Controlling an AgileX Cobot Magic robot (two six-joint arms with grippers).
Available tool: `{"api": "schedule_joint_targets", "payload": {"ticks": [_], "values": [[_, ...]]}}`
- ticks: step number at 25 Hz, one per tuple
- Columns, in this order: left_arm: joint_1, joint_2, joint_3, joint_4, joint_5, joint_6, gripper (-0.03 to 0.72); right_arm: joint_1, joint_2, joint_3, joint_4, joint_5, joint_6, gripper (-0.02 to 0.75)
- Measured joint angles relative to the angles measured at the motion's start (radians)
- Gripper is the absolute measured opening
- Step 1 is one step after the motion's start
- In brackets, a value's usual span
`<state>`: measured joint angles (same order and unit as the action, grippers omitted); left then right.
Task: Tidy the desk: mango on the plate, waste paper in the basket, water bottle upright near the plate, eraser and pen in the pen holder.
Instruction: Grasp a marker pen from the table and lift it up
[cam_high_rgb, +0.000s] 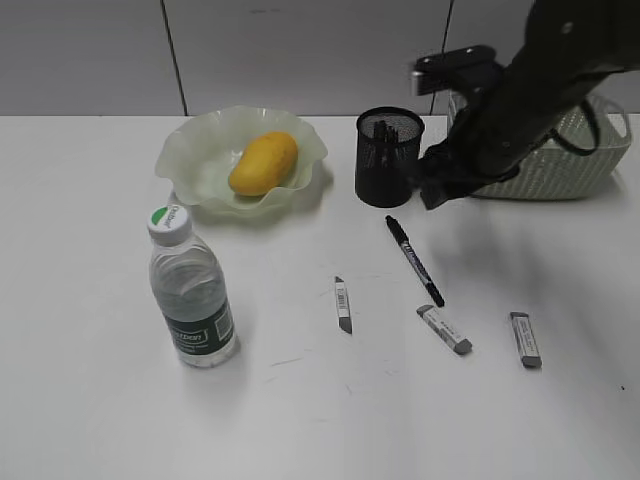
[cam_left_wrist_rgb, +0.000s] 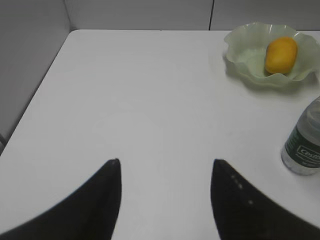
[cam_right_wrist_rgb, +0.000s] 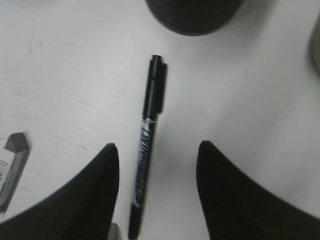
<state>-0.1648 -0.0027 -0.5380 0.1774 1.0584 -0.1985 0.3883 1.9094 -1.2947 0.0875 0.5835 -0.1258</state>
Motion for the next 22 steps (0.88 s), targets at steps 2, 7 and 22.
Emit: {"api": "schedule_joint_targets", "payload": {"ticks": [2, 7, 22], "values": [[0.001, -0.002, 0.000, 0.000, 0.000, 0.000, 0.425, 0.031, 0.081, -0.044, -0.006, 0.001, 0.000, 0.404], [0.001, -0.003, 0.000, 0.000, 0.000, 0.000, 0.424, 0.077, 0.229, -0.125, -0.027, 0.012, 0.046, 0.417], [0.002, -0.003, 0.000, 0.000, 0.000, 0.000, 0.424, 0.077, 0.214, -0.099, -0.079, 0.085, 0.138, 0.091]]}}
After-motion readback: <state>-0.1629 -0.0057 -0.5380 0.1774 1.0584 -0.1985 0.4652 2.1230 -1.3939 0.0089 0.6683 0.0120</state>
